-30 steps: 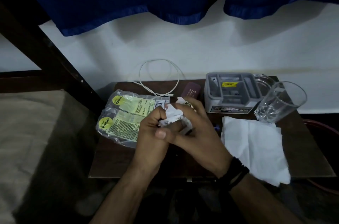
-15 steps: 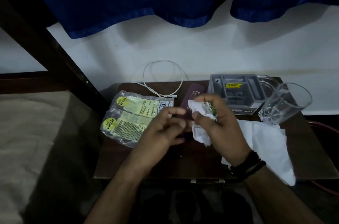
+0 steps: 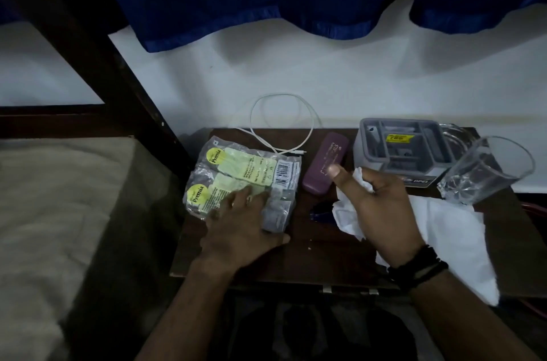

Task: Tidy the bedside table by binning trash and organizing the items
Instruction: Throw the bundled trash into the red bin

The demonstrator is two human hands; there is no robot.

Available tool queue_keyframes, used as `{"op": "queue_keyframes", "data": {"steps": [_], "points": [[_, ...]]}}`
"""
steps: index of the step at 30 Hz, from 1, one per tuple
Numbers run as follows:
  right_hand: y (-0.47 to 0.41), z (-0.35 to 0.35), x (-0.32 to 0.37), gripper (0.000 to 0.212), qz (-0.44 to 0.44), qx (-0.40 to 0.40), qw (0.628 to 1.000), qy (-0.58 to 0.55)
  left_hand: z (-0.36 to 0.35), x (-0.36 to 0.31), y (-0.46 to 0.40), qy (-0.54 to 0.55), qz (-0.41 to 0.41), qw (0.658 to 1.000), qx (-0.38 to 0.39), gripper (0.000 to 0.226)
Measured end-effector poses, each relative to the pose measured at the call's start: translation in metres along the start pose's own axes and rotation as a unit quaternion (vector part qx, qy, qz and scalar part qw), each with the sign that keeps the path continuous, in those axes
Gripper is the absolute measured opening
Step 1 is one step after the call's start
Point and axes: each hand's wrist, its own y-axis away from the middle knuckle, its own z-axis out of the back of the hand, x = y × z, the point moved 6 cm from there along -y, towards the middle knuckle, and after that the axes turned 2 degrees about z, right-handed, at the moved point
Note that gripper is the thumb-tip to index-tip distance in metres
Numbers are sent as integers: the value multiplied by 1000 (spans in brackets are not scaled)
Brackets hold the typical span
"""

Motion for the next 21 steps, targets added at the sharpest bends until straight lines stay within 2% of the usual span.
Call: {"op": "queue_keyframes", "data": {"steps": [2,5,7,10,13,15,16,18,19,21], "points": [[1,-1,6,66,3,-1,1000,19,5,4,0,-1,0,999,-34,78],[5,0,14,68,-36,-14,999,-16,19,7,1,31,-40,988,-144,28],[5,1,11,70,-68,-28,995,-69,33,9,6,68,-54,972,-219,13],[-1,4,-5,81,-116,-46,984,-127,66,-2,29,81,-53,930,-354,15],[-6,2,-13,64,-149,-12,967,-207,92,-23,52,131,-124,881,-436,21],[-7,-2,-11,63,-139,36,955,-258,93,-38,55,108,-199,878,-421,19],[-8,-3,-11,70,-134,47,953,-267,89,-44,53,88,-232,882,-401,19],[-7,2,-6,100,-128,31,949,-286,79,-51,49,58,-263,889,-370,27],[-7,3,-2,102,-129,33,944,-303,76,-51,48,48,-261,892,-367,32],[-7,3,7,77,-114,64,931,-342,73,-50,47,31,-244,893,-377,40]]}}
